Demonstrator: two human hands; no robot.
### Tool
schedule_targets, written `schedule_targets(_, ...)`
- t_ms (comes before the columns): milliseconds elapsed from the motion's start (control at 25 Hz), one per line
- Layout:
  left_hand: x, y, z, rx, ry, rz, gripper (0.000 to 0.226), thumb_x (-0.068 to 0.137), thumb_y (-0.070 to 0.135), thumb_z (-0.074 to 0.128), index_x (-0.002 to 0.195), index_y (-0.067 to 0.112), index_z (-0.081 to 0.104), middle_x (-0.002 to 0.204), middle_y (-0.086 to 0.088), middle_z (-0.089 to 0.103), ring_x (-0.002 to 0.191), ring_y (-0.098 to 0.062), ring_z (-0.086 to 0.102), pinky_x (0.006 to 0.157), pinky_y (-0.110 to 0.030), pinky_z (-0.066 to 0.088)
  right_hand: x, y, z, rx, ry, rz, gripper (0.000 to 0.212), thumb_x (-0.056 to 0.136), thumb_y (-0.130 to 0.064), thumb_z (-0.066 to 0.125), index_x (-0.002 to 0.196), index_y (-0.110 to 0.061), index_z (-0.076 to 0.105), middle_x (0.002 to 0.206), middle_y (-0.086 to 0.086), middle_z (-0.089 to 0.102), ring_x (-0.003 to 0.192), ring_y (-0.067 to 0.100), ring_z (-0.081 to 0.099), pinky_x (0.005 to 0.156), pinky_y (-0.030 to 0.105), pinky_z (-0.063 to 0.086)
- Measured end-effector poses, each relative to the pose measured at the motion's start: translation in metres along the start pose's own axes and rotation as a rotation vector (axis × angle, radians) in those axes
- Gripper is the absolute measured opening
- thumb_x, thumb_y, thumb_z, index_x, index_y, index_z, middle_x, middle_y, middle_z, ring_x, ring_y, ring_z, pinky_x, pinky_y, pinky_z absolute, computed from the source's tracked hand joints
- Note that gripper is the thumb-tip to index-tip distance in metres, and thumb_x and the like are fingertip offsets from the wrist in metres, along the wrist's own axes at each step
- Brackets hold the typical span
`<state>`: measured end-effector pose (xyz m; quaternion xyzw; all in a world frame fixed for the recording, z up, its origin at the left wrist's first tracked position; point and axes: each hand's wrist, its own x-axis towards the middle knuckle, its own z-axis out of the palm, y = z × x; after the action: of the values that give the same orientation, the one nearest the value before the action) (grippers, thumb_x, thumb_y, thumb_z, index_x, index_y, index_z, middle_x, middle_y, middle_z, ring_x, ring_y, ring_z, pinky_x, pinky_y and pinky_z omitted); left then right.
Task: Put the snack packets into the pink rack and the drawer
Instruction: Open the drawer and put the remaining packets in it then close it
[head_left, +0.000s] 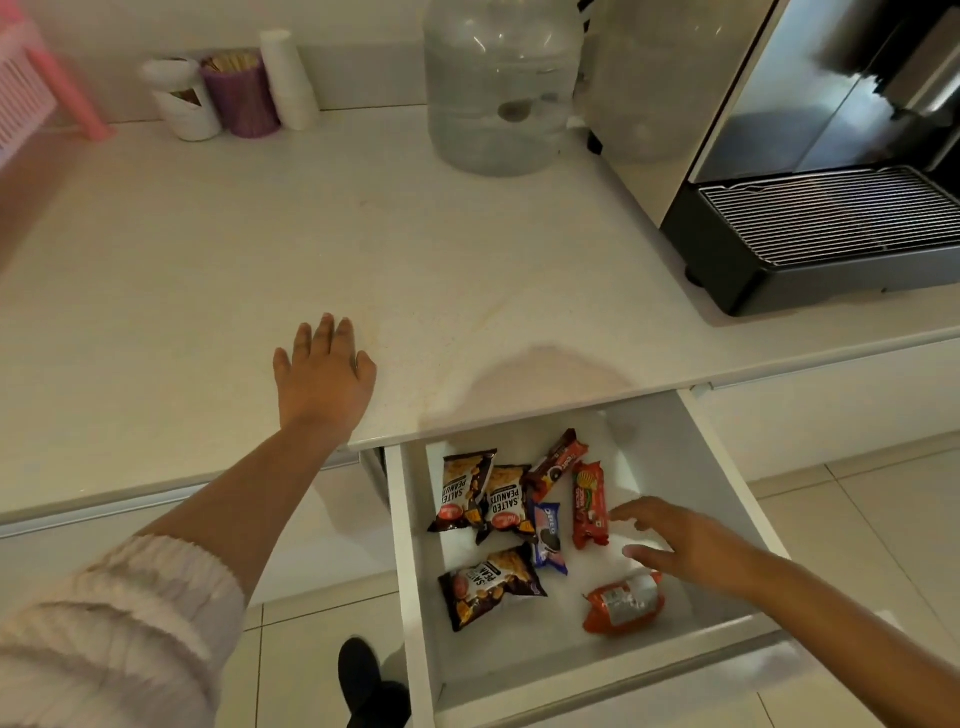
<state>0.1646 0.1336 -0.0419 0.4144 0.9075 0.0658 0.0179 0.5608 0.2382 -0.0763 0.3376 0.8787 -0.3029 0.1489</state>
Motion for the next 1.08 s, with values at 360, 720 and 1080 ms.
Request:
schedule_targets(360, 0.0, 0.0, 0.002, 0.001, 0.02, 0.004, 0.054, 0.095, 0.037, 0.024, 0.145, 0.014, 0.024, 0.154, -0.007, 0.021, 0.142, -0.03, 0.014, 0.112, -0.053, 0.016, -0.097, -0.012, 0.017, -0.136, 0.385, -0.014, 0.047, 0.09, -0.064, 0.023, 0.126, -0.041, 0.042, 0.123, -0.016, 0.058, 0.116, -0.009, 0.038, 0.093, 0.025, 0.043)
schedule_targets(720, 0.0, 0.001, 0.0, 0.013, 0.009, -0.002, 0.058, 0.096, 0.045, 0.022, 0.146, 0.015, 0.022, 0.155, -0.006, 0.018, 0.142, -0.029, 0.012, 0.113, -0.052, 0.014, -0.066, -0.015, 0.007, -0.257, 0.568, 0.03, 0.053, 0.092, -0.06, 0.021, 0.136, -0.033, 0.033, 0.14, -0.01, 0.035, 0.134, 0.005, 0.019, 0.107, 0.048, 0.023)
schedule_targets(1080, -0.001, 0.001, -0.003, 0.023, -0.009, 0.007, 0.065, 0.093, 0.055, 0.017, 0.147, 0.018, 0.017, 0.156, -0.004, 0.012, 0.144, -0.026, 0.007, 0.114, -0.051, 0.013, -0.003, -0.013, -0.022, -0.293, 0.588, 0.018, 0.062, 0.091, -0.063, 0.018, 0.143, -0.03, 0.013, 0.15, -0.002, 0.025, 0.142, 0.012, 0.006, 0.118, 0.038, 0.001)
